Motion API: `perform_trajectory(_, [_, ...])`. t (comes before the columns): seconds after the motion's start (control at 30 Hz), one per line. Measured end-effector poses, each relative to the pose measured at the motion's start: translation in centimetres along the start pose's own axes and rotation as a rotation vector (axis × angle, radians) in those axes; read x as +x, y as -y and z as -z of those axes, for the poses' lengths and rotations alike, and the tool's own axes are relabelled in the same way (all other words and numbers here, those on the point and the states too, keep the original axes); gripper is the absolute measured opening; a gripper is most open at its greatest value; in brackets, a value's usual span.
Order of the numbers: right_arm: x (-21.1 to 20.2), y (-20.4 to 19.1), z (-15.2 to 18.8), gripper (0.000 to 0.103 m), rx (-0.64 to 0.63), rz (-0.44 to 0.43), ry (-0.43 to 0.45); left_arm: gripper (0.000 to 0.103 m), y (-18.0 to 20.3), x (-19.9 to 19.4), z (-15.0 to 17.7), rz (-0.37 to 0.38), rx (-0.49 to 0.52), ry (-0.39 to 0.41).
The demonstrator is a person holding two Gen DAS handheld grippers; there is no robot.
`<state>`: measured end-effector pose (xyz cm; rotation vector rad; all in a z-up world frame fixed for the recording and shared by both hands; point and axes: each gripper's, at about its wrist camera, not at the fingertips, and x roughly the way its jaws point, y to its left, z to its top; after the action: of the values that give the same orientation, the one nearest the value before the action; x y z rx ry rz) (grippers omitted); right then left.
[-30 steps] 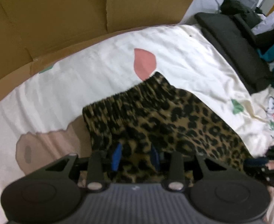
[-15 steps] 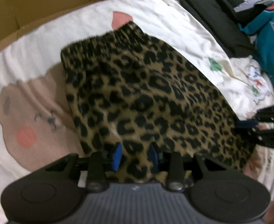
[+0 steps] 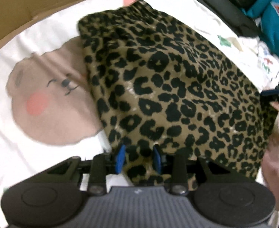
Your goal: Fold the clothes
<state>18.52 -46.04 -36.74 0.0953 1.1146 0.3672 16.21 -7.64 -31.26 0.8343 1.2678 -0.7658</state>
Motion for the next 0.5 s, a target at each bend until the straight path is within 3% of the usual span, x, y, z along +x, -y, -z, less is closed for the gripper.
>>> perform_trajectory(0.13, [-0.6, 0.3, 0.7, 0.019, -0.004, 0.018, -0.01, 0.039, -0.1, -2.1, 2.5, -0.005, -0.051, 0.003])
perform_trajectory(0.27, [-0.9, 0.7, 1.3, 0.029, 0.015, 0.013, -0.024, 0.045, -0.3, -3.9, 5.1, 0.0, -0.134, 0.033])
perform_trajectory(0.5, [-0.2, 1.9, 2.1, 0.032, 0.095, -0.043, -0.067, 0.045, -3.1, -6.2, 8.7, 0.132, -0.524, 0.118])
